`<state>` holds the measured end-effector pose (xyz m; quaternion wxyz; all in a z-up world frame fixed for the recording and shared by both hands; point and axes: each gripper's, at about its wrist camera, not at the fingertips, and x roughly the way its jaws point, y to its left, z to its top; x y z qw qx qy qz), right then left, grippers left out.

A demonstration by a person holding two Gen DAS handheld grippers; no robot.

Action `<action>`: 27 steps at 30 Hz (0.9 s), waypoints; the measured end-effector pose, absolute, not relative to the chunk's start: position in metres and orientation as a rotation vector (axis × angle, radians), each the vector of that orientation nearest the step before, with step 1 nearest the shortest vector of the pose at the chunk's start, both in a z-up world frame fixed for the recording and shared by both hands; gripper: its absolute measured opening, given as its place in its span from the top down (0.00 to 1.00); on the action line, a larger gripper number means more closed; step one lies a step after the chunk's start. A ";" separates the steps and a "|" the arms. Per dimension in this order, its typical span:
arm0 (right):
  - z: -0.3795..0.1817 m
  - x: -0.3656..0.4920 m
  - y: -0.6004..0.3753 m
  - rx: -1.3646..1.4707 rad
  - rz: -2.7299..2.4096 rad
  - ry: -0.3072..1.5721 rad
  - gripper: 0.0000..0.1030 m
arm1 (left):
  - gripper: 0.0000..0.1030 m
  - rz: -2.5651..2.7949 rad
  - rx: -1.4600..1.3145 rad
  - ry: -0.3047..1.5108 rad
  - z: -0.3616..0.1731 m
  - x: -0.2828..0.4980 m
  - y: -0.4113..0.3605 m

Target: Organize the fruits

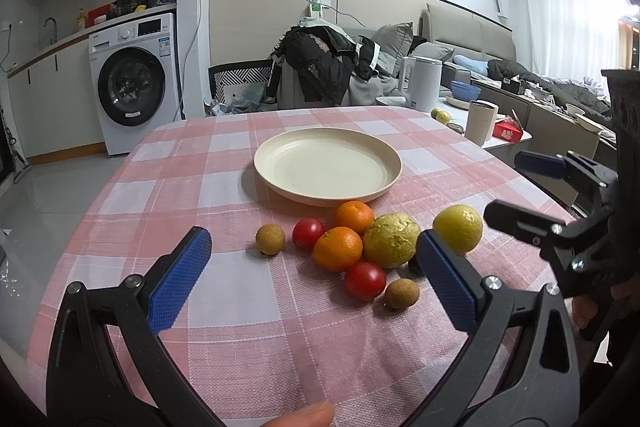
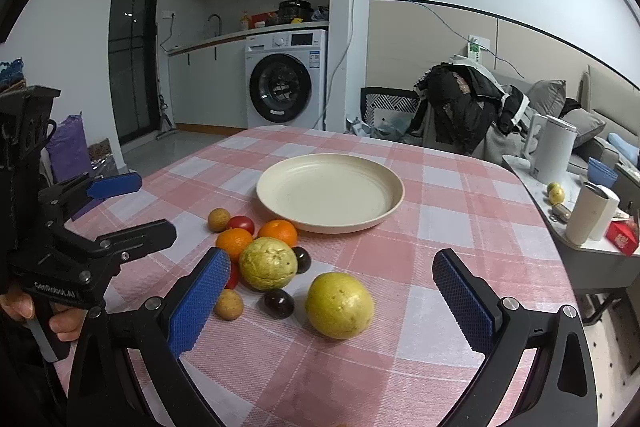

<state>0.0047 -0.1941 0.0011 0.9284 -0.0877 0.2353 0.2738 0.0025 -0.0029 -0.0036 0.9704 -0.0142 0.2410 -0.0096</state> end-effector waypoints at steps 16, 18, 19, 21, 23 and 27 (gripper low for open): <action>-0.036 0.046 -0.193 -0.150 0.598 0.820 0.20 | 0.01 -0.072 -0.054 0.642 -0.013 0.025 0.000; -0.038 0.049 -0.193 -0.133 0.603 0.836 0.21 | 0.04 -0.085 -0.050 0.666 -0.017 0.028 -0.002; -0.038 0.051 -0.192 -0.124 0.609 0.846 0.22 | 0.05 -0.089 -0.043 0.671 -0.018 0.029 -0.003; -0.041 0.055 -0.192 -0.107 0.626 0.872 0.31 | 0.10 -0.107 -0.028 0.681 -0.020 0.030 -0.006; -0.043 0.057 -0.192 -0.106 0.622 0.880 0.36 | 0.12 -0.129 -0.022 0.687 -0.022 0.030 -0.009; -0.046 0.060 -0.192 -0.079 0.642 0.888 0.41 | 0.12 -0.140 0.018 0.711 -0.030 0.032 -0.019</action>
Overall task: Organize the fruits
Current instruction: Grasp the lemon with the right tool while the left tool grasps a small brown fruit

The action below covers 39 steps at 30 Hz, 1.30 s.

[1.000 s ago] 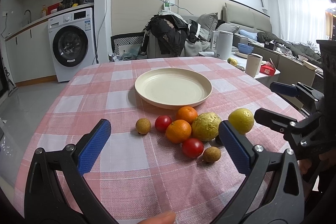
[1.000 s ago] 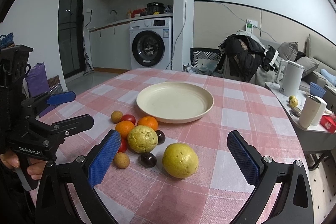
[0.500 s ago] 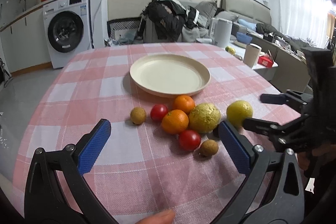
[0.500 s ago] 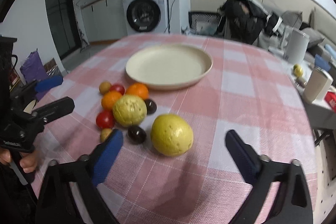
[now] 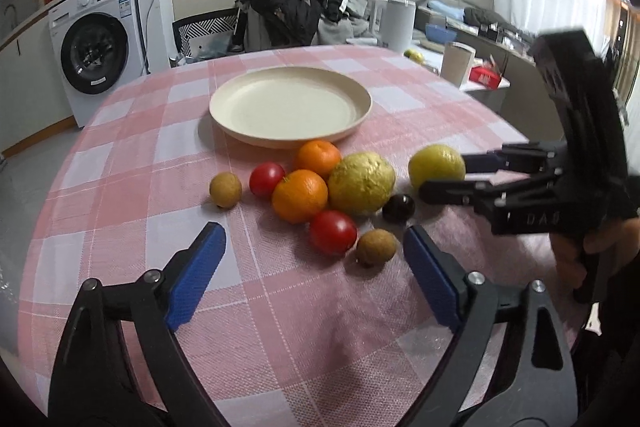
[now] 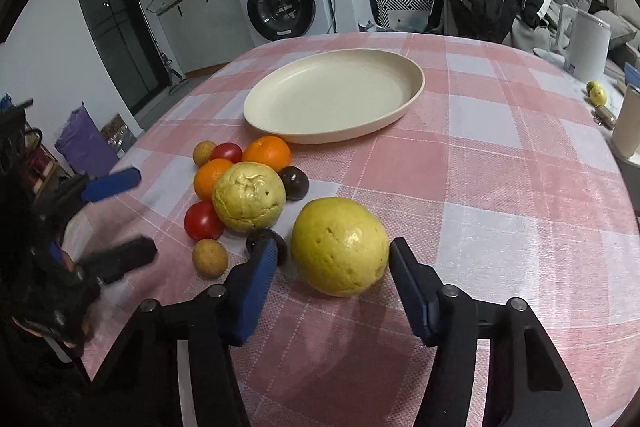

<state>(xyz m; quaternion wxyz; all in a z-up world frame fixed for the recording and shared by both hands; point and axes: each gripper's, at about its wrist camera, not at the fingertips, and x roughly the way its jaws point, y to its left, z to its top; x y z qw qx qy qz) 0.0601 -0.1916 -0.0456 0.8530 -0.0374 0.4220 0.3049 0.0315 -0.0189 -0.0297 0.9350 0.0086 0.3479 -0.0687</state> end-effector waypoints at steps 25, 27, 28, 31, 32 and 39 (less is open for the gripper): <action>-0.029 0.038 -0.198 -0.076 0.619 0.807 0.51 | 0.61 -0.363 -0.051 0.887 -0.051 0.037 -0.050; -0.028 0.037 -0.198 -0.080 0.625 0.806 0.51 | 0.61 -0.334 -0.040 0.904 -0.053 0.041 -0.054; -0.028 0.037 -0.197 -0.080 0.626 0.805 0.51 | 0.61 -0.322 -0.040 0.913 -0.055 0.044 -0.055; -0.026 0.036 -0.200 -0.080 0.631 0.798 0.51 | 0.61 -0.295 -0.037 0.920 -0.055 0.049 -0.058; -0.026 0.036 -0.200 -0.078 0.631 0.797 0.51 | 0.61 -0.287 -0.038 0.922 -0.055 0.051 -0.058; -0.026 0.037 -0.203 -0.073 0.626 0.795 0.51 | 0.63 -0.253 -0.010 0.909 -0.058 0.058 -0.063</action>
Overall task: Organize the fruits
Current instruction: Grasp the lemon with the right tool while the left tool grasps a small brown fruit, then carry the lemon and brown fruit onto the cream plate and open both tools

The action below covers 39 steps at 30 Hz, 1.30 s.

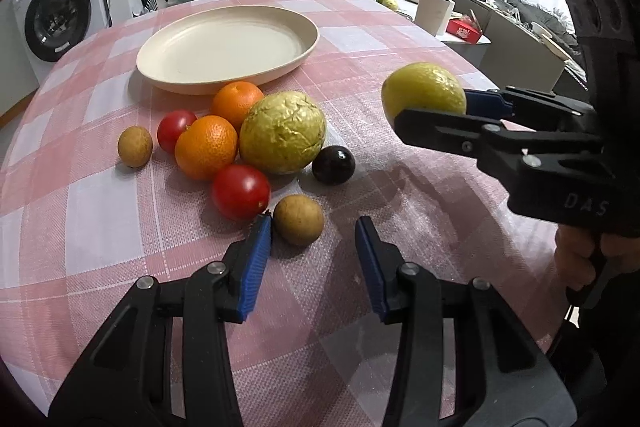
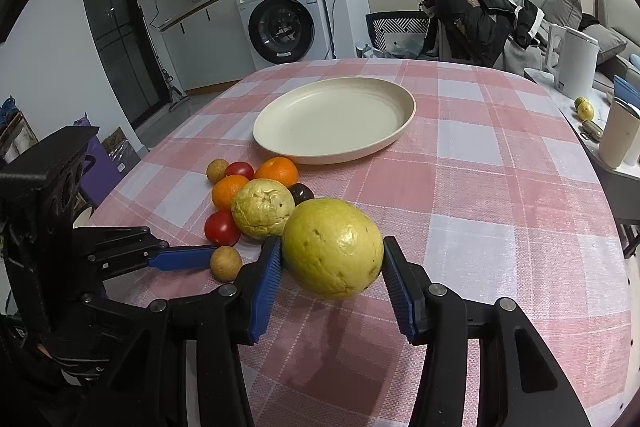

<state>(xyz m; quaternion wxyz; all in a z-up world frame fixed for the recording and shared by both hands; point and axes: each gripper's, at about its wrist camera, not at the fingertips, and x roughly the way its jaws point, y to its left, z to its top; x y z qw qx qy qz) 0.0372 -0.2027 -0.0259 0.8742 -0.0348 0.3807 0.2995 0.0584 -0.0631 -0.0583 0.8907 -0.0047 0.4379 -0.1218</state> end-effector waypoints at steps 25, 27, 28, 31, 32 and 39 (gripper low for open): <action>-0.016 0.052 -0.200 -0.009 0.624 0.740 0.51 | 0.78 -0.280 0.040 0.704 -0.016 0.037 -0.046; -0.013 0.056 -0.198 0.002 0.627 0.734 0.51 | 0.78 -0.266 0.028 0.698 -0.013 0.042 -0.040; -0.011 0.058 -0.198 0.005 0.628 0.732 0.51 | 0.78 -0.263 0.025 0.695 -0.012 0.043 -0.038; -0.007 0.064 -0.195 0.012 0.631 0.727 0.51 | 0.78 -0.253 0.005 0.680 -0.008 0.051 -0.031; -0.006 0.065 -0.194 0.017 0.633 0.726 0.51 | 0.78 -0.246 0.004 0.676 -0.007 0.054 -0.029; -0.006 0.086 -0.189 0.052 0.642 0.720 0.51 | 0.78 -0.201 -0.010 0.641 -0.003 0.077 -0.014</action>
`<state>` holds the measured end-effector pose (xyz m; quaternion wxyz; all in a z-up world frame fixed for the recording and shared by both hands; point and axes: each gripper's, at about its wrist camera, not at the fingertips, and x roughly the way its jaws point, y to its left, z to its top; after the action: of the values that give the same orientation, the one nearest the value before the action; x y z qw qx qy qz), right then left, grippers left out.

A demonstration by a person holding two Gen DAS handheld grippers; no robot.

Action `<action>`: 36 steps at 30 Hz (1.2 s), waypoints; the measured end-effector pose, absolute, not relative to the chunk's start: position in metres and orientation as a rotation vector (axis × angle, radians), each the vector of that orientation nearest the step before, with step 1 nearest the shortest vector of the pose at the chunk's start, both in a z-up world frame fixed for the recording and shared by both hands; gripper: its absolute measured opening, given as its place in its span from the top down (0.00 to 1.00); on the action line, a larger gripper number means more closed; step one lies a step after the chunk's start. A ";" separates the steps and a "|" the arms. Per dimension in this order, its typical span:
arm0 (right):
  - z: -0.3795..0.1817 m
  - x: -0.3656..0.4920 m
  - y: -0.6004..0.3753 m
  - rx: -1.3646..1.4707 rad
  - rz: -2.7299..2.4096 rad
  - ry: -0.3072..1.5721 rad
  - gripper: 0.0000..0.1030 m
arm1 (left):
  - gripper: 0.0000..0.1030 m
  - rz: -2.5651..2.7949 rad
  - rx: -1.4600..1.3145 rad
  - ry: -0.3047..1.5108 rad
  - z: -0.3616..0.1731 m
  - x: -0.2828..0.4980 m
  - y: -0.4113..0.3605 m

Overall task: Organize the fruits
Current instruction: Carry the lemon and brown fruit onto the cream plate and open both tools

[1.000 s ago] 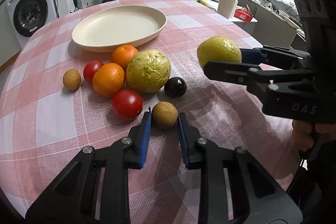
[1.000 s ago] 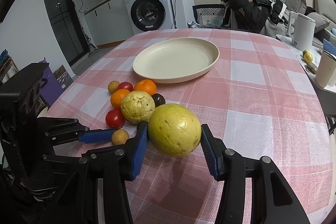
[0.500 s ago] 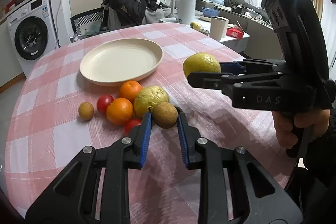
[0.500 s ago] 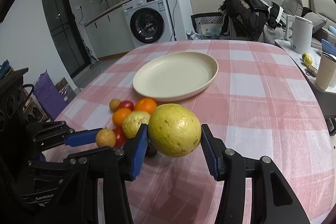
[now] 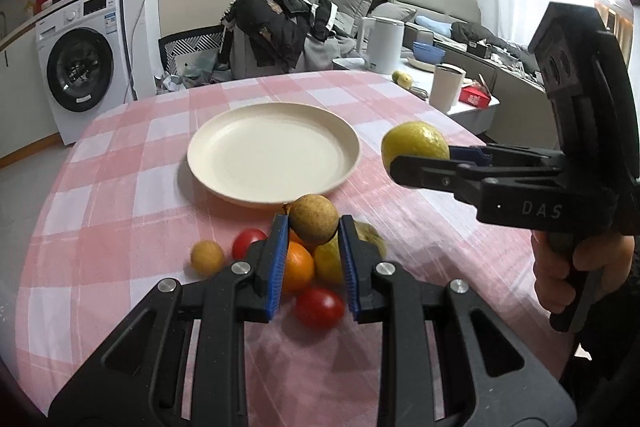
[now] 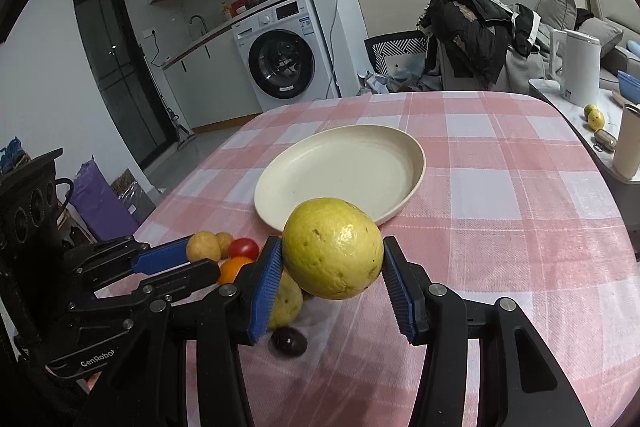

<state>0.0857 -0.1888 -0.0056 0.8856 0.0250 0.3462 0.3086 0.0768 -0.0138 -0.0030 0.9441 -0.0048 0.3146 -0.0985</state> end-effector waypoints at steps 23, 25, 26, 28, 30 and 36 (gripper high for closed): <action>-0.021 0.145 -0.149 0.021 0.615 0.780 0.51 | 0.78 -0.125 -0.029 0.671 -0.030 0.175 0.015; -0.024 0.151 -0.146 0.023 0.612 0.787 0.51 | 0.78 -0.115 -0.030 0.678 -0.033 0.183 0.015; -0.025 0.154 -0.145 0.024 0.609 0.789 0.51 | 0.78 -0.116 -0.036 0.687 -0.035 0.185 0.016; -0.028 0.159 -0.144 0.029 0.606 0.793 0.51 | 0.78 -0.122 -0.056 0.707 -0.038 0.191 0.018; -0.030 0.162 -0.143 0.032 0.604 0.798 0.51 | 0.78 -0.115 -0.061 0.709 -0.040 0.194 0.019; -0.036 0.170 -0.136 0.009 0.589 0.814 0.51 | 0.78 -0.107 -0.057 0.743 -0.046 0.204 0.019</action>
<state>0.1697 -0.1364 -0.0363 0.8765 0.0042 0.3901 0.2820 0.2040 0.0189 -0.0459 0.9300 -0.0276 0.3627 -0.0522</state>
